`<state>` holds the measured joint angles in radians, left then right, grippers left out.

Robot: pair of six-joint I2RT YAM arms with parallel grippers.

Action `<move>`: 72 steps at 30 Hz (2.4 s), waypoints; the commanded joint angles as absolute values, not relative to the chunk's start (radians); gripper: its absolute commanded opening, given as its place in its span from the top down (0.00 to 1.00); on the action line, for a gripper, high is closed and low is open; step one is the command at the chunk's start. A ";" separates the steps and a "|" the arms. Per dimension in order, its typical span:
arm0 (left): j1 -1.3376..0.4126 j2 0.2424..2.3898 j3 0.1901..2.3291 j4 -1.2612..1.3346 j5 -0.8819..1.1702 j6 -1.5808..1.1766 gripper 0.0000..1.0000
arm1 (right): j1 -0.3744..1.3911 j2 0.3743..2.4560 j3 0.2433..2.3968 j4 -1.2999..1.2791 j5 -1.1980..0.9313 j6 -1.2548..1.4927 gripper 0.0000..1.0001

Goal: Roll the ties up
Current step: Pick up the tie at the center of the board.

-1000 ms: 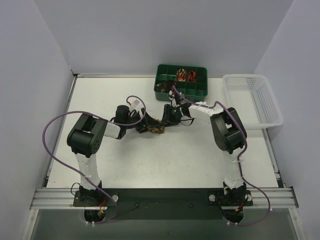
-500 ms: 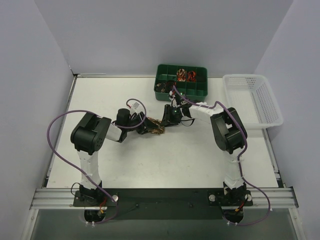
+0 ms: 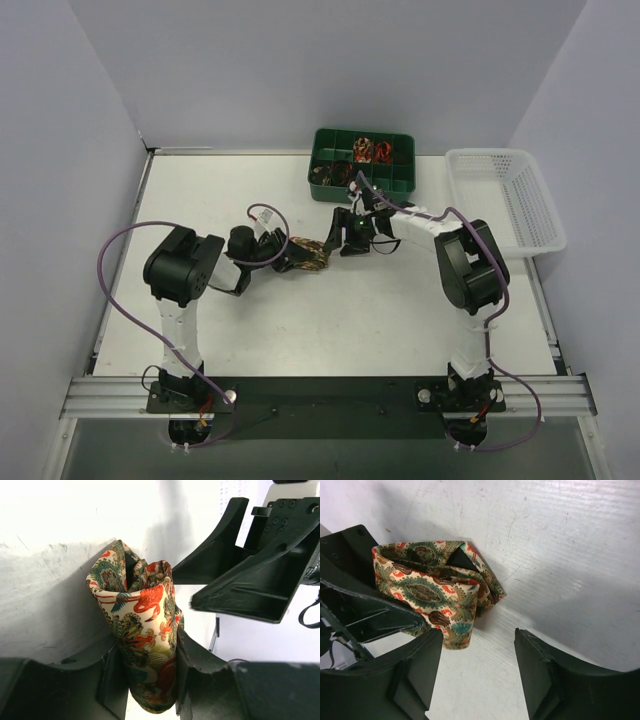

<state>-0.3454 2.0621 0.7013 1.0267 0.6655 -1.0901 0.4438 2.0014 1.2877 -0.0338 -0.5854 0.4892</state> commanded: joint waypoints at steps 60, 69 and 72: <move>-0.305 1.689 0.850 0.966 0.979 -1.023 0.76 | 0.423 1.759 1.213 0.287 -1.180 0.568 0.58; -0.307 1.693 0.857 0.965 0.974 -1.023 0.76 | 0.443 1.766 1.195 0.328 -1.247 0.591 0.52; -0.308 1.694 0.858 0.965 0.973 -1.025 0.75 | 0.449 1.763 1.190 0.331 -1.268 0.584 0.40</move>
<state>-0.3061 1.7317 0.8093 0.9367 1.0004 -1.0489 0.4217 1.7756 1.2018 0.2729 -1.1515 0.5949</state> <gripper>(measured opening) 0.414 0.562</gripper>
